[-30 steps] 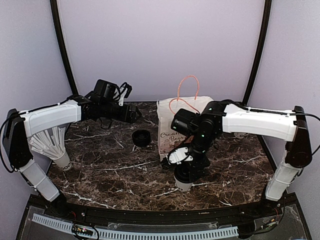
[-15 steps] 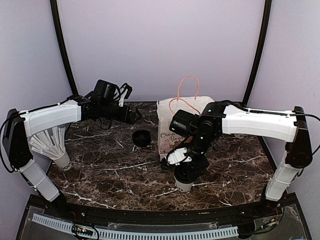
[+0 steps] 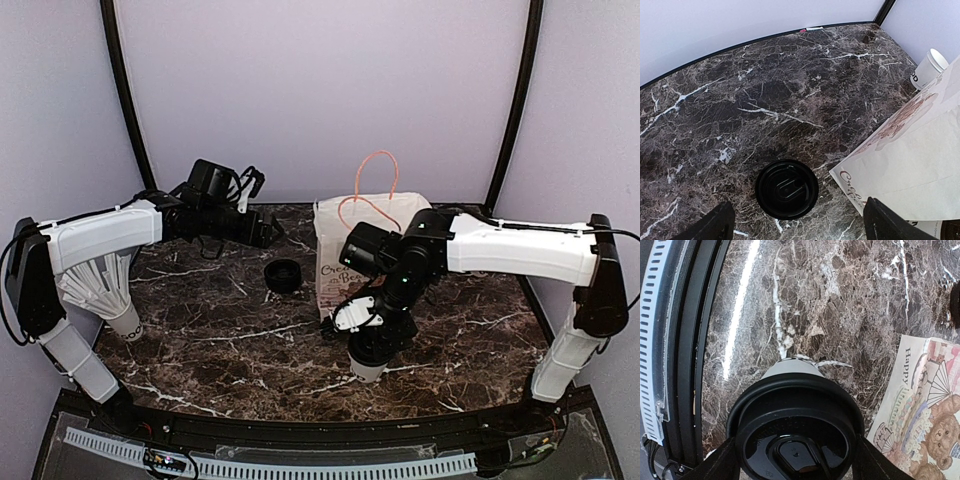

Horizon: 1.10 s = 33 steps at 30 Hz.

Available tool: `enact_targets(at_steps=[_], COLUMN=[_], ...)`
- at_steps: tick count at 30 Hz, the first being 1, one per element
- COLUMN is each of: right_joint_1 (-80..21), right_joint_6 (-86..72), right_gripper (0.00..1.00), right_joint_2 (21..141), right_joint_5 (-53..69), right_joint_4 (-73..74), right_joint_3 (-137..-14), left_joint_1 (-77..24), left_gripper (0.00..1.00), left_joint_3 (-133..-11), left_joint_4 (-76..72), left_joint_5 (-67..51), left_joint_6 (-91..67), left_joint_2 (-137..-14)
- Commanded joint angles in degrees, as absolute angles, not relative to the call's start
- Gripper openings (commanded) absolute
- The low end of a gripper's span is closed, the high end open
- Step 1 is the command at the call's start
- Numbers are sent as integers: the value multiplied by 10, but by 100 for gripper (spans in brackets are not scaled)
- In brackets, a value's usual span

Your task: Pack the takeout coffee

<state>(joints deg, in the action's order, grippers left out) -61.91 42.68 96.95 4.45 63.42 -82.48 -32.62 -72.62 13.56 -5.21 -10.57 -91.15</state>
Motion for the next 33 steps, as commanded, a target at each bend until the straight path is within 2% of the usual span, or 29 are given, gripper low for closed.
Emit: enact_targets(at_steps=[1,11,19,25,33], right_joint_1=[-625,-621,-554,-487,-374], right_joint_6=[423,418,401,399,380], right_gripper=[68,61,61,60,60], right_joint_2=[955,922,832,761,676], right_joint_5=[41,57,92,116,182], right_joint_4=[625,638,644,656,654], right_joint_3=[-820,-843,-827,-815,-733], left_joint_1=[-324,-324,-331,-368,-390], left_gripper=[92,91,86,84,73], left_joint_3=[-739,-750,-773,-873,-1140], left_joint_4=[149,152,101,119,280], left_joint_5=[-59,-83,-207,-216,-232], left_joint_6=[-103,-59,-46,-64,-33], left_joint_2=[-906,-911,-847,-873,-1048])
